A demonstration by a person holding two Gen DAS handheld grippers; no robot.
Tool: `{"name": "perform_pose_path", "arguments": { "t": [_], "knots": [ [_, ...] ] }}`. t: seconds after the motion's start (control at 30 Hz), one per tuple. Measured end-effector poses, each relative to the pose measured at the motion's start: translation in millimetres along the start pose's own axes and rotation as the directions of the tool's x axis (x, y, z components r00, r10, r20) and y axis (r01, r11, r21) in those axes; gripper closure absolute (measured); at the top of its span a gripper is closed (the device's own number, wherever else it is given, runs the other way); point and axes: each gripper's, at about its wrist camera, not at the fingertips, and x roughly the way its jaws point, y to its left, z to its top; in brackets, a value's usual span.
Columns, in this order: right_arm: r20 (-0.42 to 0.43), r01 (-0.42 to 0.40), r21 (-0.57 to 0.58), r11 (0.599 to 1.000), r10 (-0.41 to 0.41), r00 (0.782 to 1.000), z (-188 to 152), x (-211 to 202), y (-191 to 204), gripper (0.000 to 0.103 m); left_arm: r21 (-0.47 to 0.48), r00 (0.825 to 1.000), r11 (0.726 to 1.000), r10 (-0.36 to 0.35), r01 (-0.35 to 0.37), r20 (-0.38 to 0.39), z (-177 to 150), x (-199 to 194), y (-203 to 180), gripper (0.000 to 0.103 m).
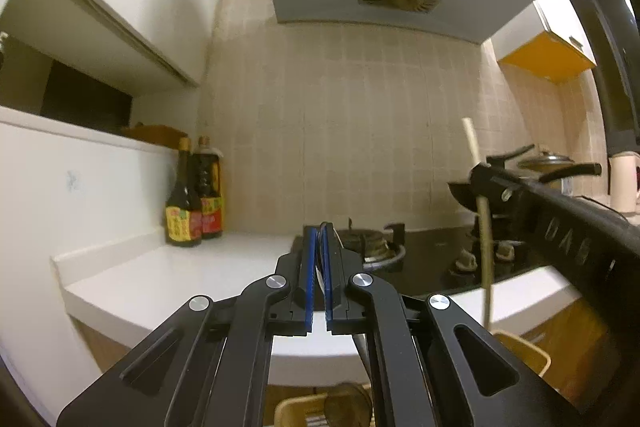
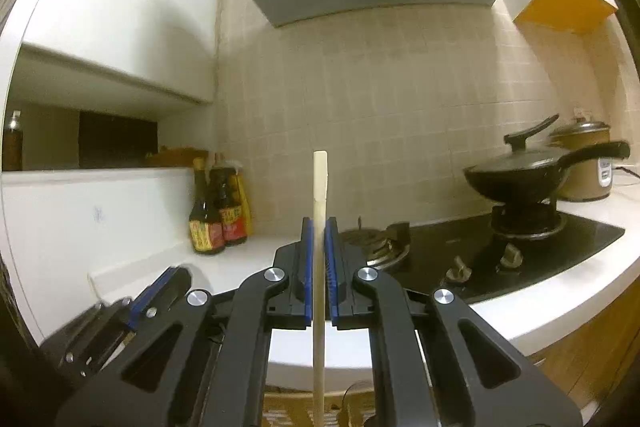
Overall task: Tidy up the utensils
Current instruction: 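Lift the chopstick with the right tool while the left tool lifts its item, drop both into basket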
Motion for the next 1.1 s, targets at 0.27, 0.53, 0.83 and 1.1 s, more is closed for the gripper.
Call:
{"name": "perform_pose_path", "arguments": {
  "t": [0.27, 0.53, 0.83, 1.1],
  "knots": [
    [-0.106, -0.043, 0.07, 0.997, 0.051, 0.993, -19.1, -2.0, -12.2, 0.096, -0.036, 0.995, 0.997, -0.074, 0.072, -0.061, -9.3, -3.4, 12.0, 0.091],
    [-0.259, -0.104, 0.157, 0.982, 0.143, 0.955, -13.0, -55.0, -23.1, 0.051, -0.126, 0.965, 0.971, -0.221, 0.204, -0.14, 14.8, -47.9, 44.5, 0.044],
    [-0.363, -0.068, 0.104, 0.992, 0.102, 0.926, -4.3, -132.0, -18.2, 0.05, -0.198, 0.907, 0.94, -0.323, 0.276, -0.271, 24.5, -113.4, 85.7, 0.031],
    [-0.437, -0.025, 0.129, 0.991, 0.08, 0.896, 12.1, -171.5, -10.2, 0.048, -0.128, 0.893, 0.954, -0.3, 0.272, -0.337, 36.9, -162.2, 95.5, 0.031]
  ]
}}
